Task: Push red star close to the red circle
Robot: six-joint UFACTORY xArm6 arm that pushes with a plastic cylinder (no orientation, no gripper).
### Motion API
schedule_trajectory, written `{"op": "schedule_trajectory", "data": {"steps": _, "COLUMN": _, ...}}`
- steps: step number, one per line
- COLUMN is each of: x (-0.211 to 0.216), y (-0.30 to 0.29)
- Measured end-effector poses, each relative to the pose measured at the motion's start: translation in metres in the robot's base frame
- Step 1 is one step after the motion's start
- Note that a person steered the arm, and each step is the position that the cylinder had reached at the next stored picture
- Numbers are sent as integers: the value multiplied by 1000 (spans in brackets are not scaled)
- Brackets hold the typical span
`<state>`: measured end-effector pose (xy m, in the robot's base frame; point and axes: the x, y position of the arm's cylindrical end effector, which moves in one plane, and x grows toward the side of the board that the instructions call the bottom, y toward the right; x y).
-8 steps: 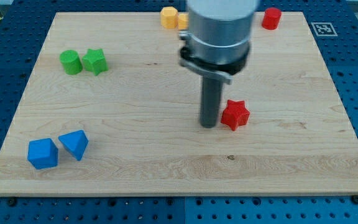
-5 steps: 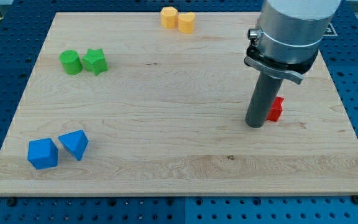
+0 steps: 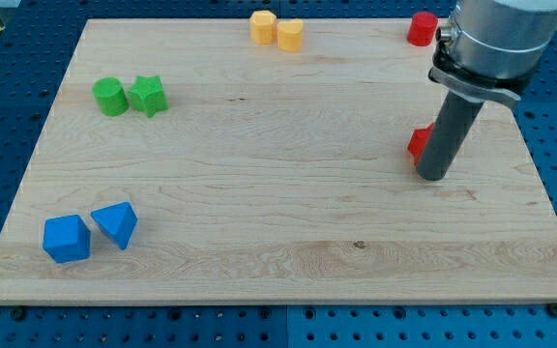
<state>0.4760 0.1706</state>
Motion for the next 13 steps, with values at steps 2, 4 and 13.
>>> {"op": "schedule_trajectory", "data": {"steps": 2, "x": -60, "y": 0}}
{"op": "schedule_trajectory", "data": {"steps": 4, "x": -141, "y": 4}}
{"op": "schedule_trajectory", "data": {"steps": 13, "x": -185, "y": 49}}
